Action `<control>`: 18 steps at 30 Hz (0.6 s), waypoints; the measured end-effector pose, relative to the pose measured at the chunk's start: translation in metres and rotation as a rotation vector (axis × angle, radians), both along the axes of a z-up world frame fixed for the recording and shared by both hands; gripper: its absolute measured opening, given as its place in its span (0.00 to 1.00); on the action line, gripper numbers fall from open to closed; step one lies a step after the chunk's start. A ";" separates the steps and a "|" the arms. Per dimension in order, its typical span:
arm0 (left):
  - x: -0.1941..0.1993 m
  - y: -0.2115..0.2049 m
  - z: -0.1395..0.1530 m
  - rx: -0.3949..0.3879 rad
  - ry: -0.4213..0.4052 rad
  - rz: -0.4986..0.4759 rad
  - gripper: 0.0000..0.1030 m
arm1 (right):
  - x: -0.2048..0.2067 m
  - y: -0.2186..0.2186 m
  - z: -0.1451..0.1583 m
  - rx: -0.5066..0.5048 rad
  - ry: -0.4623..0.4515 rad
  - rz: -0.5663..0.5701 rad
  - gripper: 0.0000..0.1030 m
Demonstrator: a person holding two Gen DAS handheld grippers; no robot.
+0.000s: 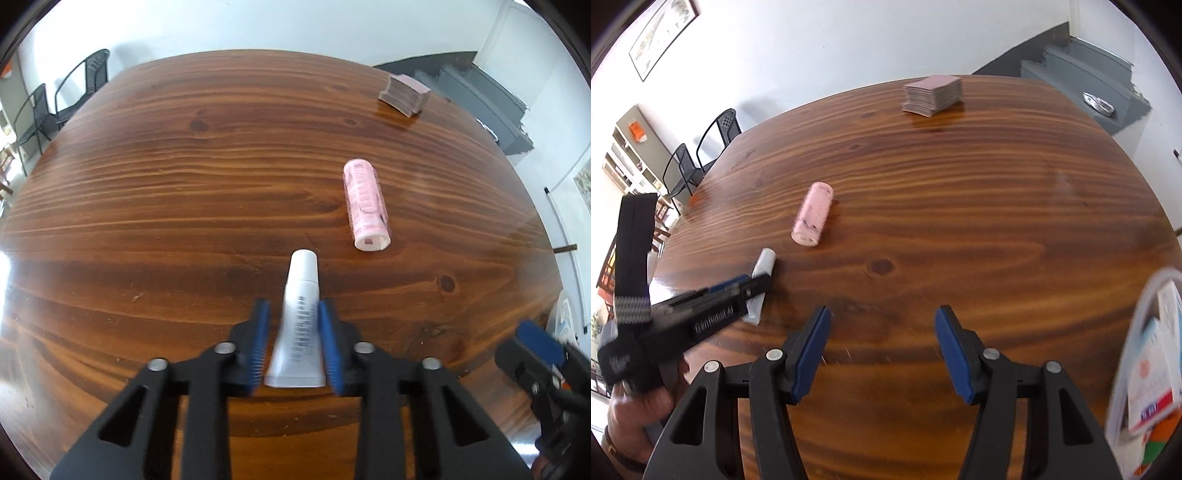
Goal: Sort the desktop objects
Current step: 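Grasp the pink roll with the right tool while the left tool holds the white tube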
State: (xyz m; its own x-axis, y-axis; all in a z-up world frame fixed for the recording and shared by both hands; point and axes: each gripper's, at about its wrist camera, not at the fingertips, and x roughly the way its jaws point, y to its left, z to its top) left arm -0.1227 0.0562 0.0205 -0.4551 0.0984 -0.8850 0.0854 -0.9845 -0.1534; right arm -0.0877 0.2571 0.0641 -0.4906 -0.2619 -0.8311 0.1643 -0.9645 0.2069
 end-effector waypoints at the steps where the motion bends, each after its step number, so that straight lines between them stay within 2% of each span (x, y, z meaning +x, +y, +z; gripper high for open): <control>1: 0.000 -0.001 0.000 0.007 -0.001 -0.003 0.23 | -0.006 -0.005 0.000 0.002 0.004 0.008 0.62; 5: 0.003 -0.010 0.000 0.035 0.004 0.001 0.22 | -0.026 -0.023 0.000 -0.001 0.015 0.037 0.62; 15: 0.011 -0.035 0.009 0.044 0.028 0.055 0.22 | -0.083 -0.069 -0.007 0.003 0.021 0.100 0.61; 18: 0.014 -0.041 0.009 0.043 0.027 0.066 0.22 | -0.096 -0.082 -0.015 0.022 0.012 0.116 0.54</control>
State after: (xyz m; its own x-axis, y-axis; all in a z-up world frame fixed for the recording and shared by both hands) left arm -0.1085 0.0156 0.0292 -0.4853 0.1048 -0.8681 0.1455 -0.9693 -0.1983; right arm -0.1840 0.1756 0.0494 -0.4683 -0.2992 -0.8314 0.2778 -0.9431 0.1829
